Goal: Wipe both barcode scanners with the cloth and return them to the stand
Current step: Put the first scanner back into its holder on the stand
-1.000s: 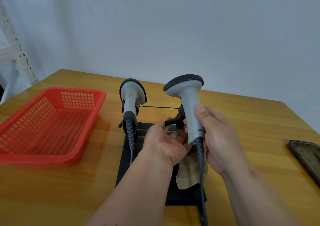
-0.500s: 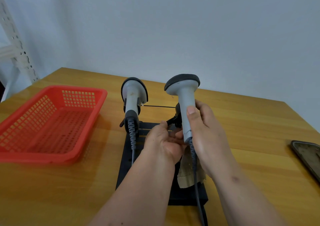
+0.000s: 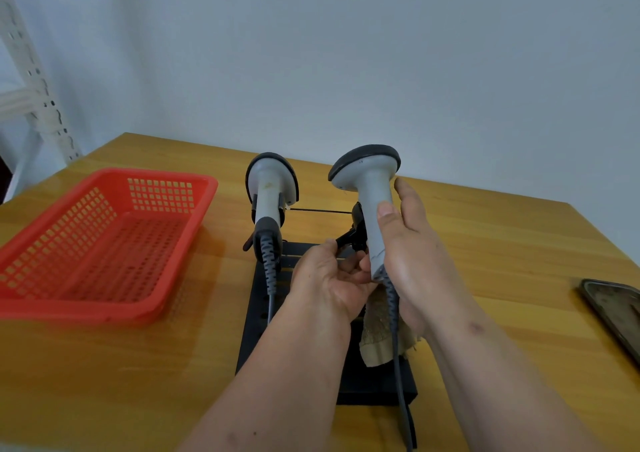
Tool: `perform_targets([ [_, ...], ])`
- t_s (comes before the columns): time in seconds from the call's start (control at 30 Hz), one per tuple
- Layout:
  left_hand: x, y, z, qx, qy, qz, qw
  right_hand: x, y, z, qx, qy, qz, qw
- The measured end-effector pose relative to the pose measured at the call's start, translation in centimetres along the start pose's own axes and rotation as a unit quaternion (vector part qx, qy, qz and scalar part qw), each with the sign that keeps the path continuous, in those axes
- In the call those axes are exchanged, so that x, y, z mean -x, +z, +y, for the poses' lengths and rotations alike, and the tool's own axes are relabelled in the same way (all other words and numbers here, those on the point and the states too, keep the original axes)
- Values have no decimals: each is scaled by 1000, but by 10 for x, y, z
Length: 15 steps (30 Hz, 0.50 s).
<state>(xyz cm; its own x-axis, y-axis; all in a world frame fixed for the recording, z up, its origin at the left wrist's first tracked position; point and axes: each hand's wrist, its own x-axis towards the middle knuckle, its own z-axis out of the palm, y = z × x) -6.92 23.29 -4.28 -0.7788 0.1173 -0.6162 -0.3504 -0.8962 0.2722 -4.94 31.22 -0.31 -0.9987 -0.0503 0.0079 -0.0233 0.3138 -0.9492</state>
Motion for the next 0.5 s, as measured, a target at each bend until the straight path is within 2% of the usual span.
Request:
perform_targets([
  [0.17,-3,-1,-2,7,-2,-24,1000,-4,2,-3,40,-17,10,999],
  [0.3,-15,-5,-2,30,-6,-17,999,-9,4,-5,-14,42,22,999],
  [0.5,-17,-11,-1,-13,30,-18,999,-4,-8,-4,173,-42,40,983],
])
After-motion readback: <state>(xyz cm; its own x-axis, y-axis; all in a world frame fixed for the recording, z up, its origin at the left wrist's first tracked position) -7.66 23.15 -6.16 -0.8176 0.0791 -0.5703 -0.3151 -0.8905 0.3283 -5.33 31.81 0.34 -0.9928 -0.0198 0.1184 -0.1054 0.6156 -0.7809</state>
